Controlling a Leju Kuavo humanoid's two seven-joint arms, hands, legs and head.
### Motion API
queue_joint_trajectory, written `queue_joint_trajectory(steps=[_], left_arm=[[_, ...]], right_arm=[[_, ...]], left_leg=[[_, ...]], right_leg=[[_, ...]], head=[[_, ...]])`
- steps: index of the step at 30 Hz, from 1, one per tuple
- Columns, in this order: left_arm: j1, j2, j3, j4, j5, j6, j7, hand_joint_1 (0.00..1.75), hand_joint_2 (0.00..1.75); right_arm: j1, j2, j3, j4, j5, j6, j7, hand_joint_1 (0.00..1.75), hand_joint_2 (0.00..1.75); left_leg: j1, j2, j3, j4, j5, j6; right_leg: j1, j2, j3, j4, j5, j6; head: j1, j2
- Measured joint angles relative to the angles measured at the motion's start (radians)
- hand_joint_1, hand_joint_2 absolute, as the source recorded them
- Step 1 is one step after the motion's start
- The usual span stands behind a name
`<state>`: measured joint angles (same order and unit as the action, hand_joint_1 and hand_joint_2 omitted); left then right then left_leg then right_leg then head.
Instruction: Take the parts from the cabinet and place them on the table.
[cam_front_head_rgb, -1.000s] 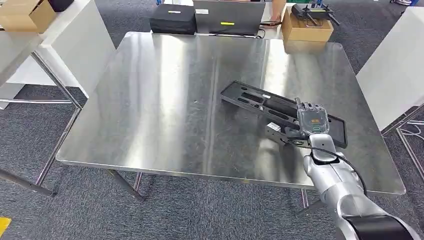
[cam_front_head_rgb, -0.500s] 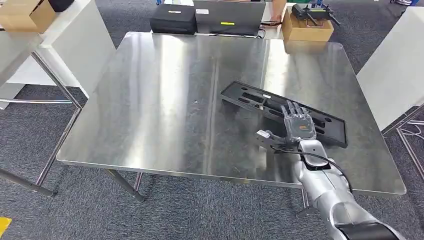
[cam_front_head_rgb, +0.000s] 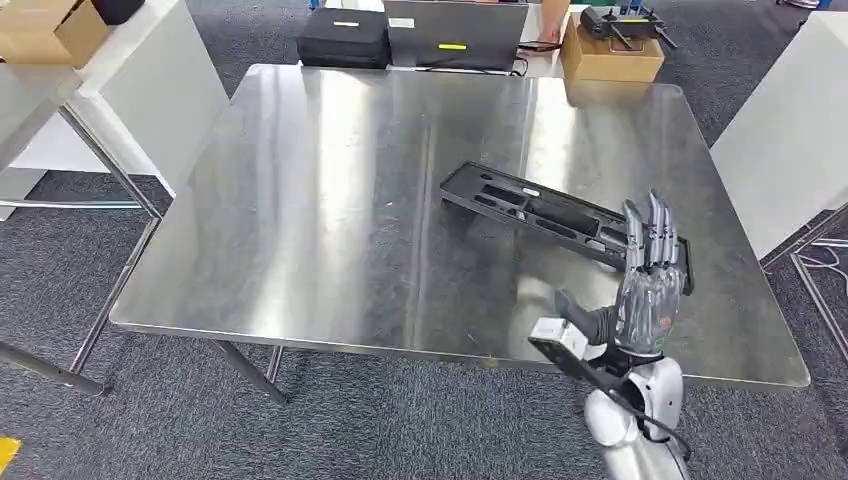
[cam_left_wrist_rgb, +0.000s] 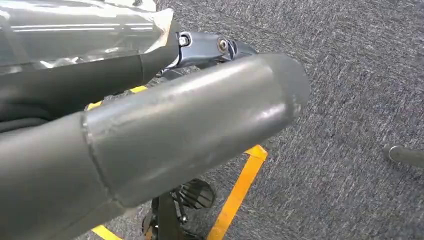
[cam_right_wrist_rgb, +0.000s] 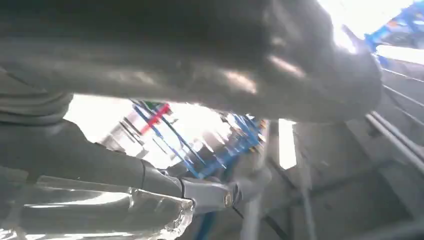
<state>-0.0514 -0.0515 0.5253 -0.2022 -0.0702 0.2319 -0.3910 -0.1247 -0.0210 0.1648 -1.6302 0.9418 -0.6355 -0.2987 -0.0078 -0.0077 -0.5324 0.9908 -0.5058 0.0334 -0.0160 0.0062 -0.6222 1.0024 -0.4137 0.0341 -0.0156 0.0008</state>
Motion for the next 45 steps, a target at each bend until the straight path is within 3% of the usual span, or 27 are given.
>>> queue_joint_trajectory(steps=[6, 11, 15, 19, 28, 33, 34, 35, 36, 37, 39, 40, 41, 42, 43, 45], left_arm=[[0.0, -0.003, 0.008, 0.0, -0.001, 0.0, 0.0, 0.0, 0.0], [0.001, -0.007, 0.031, 0.0, 0.007, 0.016, 0.0, 0.0, 0.0], [-0.001, -0.009, 0.056, 0.0, 0.024, 0.039, 0.008, 0.0, 0.0], [-0.001, -0.014, 0.087, 0.0, 0.052, 0.055, 0.045, 0.0, 0.0], [-0.002, -0.034, 0.182, -0.001, 0.127, 0.114, 0.063, 0.0, 0.0], [-0.003, -0.044, 0.219, -0.002, 0.146, 0.136, 0.07, 0.0, 0.0], [-0.004, -0.045, 0.225, -0.002, 0.147, 0.137, 0.07, 0.0, 0.0], [-0.004, -0.047, 0.231, -0.003, 0.149, 0.138, 0.07, 0.0, 0.0], [-0.005, -0.052, 0.234, -0.003, 0.15, 0.138, 0.07, 0.0, 0.0], [-0.006, -0.056, 0.236, -0.003, 0.151, 0.138, 0.07, 0.0, 0.0], [-0.007, -0.057, 0.242, -0.004, 0.152, 0.138, 0.07, 0.0, 0.0], [-0.006, -0.059, 0.246, -0.004, 0.153, 0.138, 0.07, 0.0, 0.0], [-0.006, -0.06, 0.249, -0.004, 0.154, 0.138, 0.071, 0.0, 0.0], [-0.006, -0.061, 0.25, -0.004, 0.154, 0.138, 0.071, 0.0, 0.0], [-0.006, -0.062, 0.251, -0.004, 0.154, 0.138, 0.071, 0.0, 0.0], [-0.006, -0.066, 0.253, -0.004, 0.156, 0.137, 0.071, 0.0, 0.0]], right_arm=[[0.038, 0.012, -0.002, -0.104, -0.03, 0.0, -0.015, 0.0, 0.0], [0.131, 0.034, 0.023, -0.207, -0.192, 0.0, -0.202, 0.0, 0.0], [0.222, 0.039, 0.107, -0.295, -0.27, 0.013, -0.24, 0.0, 0.0], [0.275, 0.038, 0.168, -0.332, -0.373, 0.074, -0.274, 0.0, 0.0], [0.268, 0.032, 0.268, -0.28, -0.337, 0.214, -0.312, 0.0, 0.0], [0.227, 0.032, 0.296, -0.242, -0.346, 0.26, -0.312, 0.0, 0.0], [0.219, 0.032, 0.299, -0.234, -0.35, 0.267, -0.312, 0.0, 0.0], [0.213, 0.032, 0.302, -0.23, -0.354, 0.269, -0.312, 0.0, 0.0], [0.207, 0.032, 0.304, -0.226, -0.357, 0.269, -0.312, 0.0, 0.0], [0.202, 0.032, 0.306, -0.222, -0.358, 0.269, -0.312, 0.0, 0.0], [0.195, 0.03, 0.307, -0.211, -0.36, 0.269, -0.312, 0.0, 0.0], [0.195, 0.027, 0.307, -0.206, -0.36, 0.269, -0.312, 0.0, 0.0], [0.195, 0.026, 0.308, -0.2, -0.362, 0.269, -0.312, 0.0, 0.0], [0.195, 0.025, 0.309, -0.196, -0.362, 0.269, -0.312, 0.0, 0.0], [0.195, 0.024, 0.309, -0.193, -0.364, 0.27, -0.312, 0.0, 0.0], [0.19, 0.024, 0.309, -0.189, -0.365, 0.278, -0.312, 0.0, 0.0]], left_leg=[[-0.003, 0.0, 0.006, 0.0, -0.001, 0.002], [-0.002, 0.0, 0.007, 0.0, -0.001, 0.002], [0.0, 0.0, 0.006, 0.0, -0.004, -0.001], [0.0, 0.0, 0.007, 0.0, -0.005, -0.001], [-0.003, 0.0, 0.009, 0.002, -0.006, 0.0], [-0.006, 0.0, 0.009, 0.009, -0.011, 0.011], [-0.008, 0.0, 0.009, 0.009, -0.009, 0.015], [-0.008, 0.0, 0.012, 0.0, 0.005, 0.026], [0.009, 0.007, 0.021, -0.017, 0.019, 0.031], [0.007, 0.006, 0.023, -0.022, 0.024, 0.035], [0.009, 0.008, 0.017, -0.022, 0.025, 0.037], [0.009, 0.01, 0.015, -0.022, 0.026, 0.037], [0.009, 0.011, 0.013, -0.021, 0.027, 0.036], [0.01, 0.011, 0.012, -0.021, 0.028, 0.034], [0.011, 0.011, 0.013, -0.02, 0.028, 0.032], [0.016, 0.01, 0.012, -0.012, 0.024, 0.024]], right_leg=[[0.0, 0.0, 0.001, -0.001, 0.0, 0.0], [0.0, -0.001, 0.002, 0.0, 0.0, 0.0], [0.0, 0.0, 0.002, 0.0, -0.002, -0.003], [0.0, 0.001, 0.002, -0.001, -0.003, -0.002], [-0.009, 0.001, 0.008, -0.001, -0.002, -0.002], [-0.013, 0.001, 0.011, -0.002, -0.002, 0.003], [-0.014, 0.001, 0.013, -0.005, 0.001, 0.006], [-0.012, 0.001, 0.017, -0.01, 0.008, 0.017], [-0.007, -0.001, 0.008, -0.001, -0.004, 0.016], [-0.006, -0.003, -0.002, 0.025, -0.028, 0.012], [-0.007, -0.003, -0.058, 0.169, -0.103, -0.001], [-0.008, -0.003, -0.09, 0.251, -0.136, 0.0], [-0.008, -0.003, -0.104, 0.302, -0.149, 0.006], [-0.01, -0.003, -0.092, 0.294, -0.142, 0.014], [-0.014, -0.004, -0.054, 0.241, -0.12, 0.026], [-0.02, -0.007, 0.055, 0.06, -0.065, 0.045]], head=[[0.001, 0.0], [0.0, 0.0], [0.0, 0.0], [0.001, 0.0], [0.0, 0.0], [0.0, 0.0], [0.0, 0.0], [-0.001, 0.0], [0.001, 0.0], [0.001, 0.0], [0.006, 0.0], [0.005, 0.0], [0.005, 0.0], [0.005, 0.0], [0.005, 0.0], [0.005, 0.0]])
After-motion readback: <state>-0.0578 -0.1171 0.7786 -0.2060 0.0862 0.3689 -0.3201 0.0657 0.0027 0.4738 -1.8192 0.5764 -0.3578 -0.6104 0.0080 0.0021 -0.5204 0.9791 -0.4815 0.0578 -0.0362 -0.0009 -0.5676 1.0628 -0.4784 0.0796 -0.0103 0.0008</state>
